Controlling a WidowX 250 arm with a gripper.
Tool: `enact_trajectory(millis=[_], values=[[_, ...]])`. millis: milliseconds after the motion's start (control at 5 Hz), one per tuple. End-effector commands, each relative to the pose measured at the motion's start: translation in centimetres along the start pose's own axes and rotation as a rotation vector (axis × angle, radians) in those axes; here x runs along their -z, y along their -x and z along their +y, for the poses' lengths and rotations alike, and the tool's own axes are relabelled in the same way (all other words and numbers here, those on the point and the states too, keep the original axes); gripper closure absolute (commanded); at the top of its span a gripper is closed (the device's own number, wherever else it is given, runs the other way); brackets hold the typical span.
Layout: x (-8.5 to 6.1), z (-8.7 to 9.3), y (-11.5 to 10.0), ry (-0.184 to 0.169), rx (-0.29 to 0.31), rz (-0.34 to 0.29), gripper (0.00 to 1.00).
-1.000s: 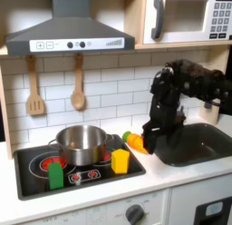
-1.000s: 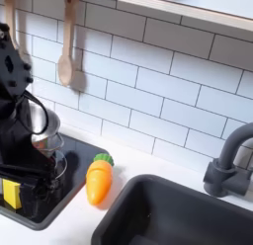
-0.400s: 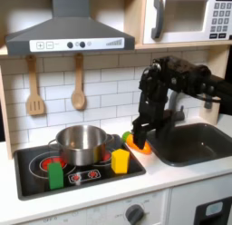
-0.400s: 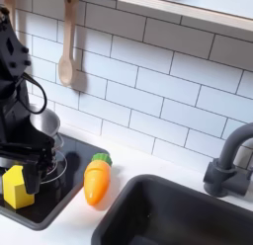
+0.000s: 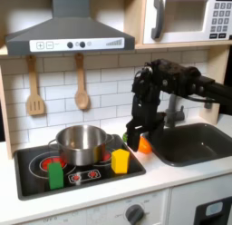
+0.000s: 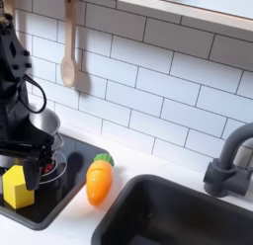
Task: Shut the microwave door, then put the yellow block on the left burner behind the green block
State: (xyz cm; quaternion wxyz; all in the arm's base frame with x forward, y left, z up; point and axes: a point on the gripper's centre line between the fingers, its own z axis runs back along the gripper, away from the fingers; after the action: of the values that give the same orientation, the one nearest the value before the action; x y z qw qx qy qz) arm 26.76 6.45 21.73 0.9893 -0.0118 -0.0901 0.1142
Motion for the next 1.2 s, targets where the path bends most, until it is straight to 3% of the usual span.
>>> enact_trajectory(millis=[0,600,1000], values=[[1.5,1.1,-0.8,-0.021,-0.031,0.024,0.0],[2.7,1.6,-1.4,-0.032,-0.036,0.035,0.0],[3.4,2.1,-1.7,-0.061,-0.059,0.043,0.0]])
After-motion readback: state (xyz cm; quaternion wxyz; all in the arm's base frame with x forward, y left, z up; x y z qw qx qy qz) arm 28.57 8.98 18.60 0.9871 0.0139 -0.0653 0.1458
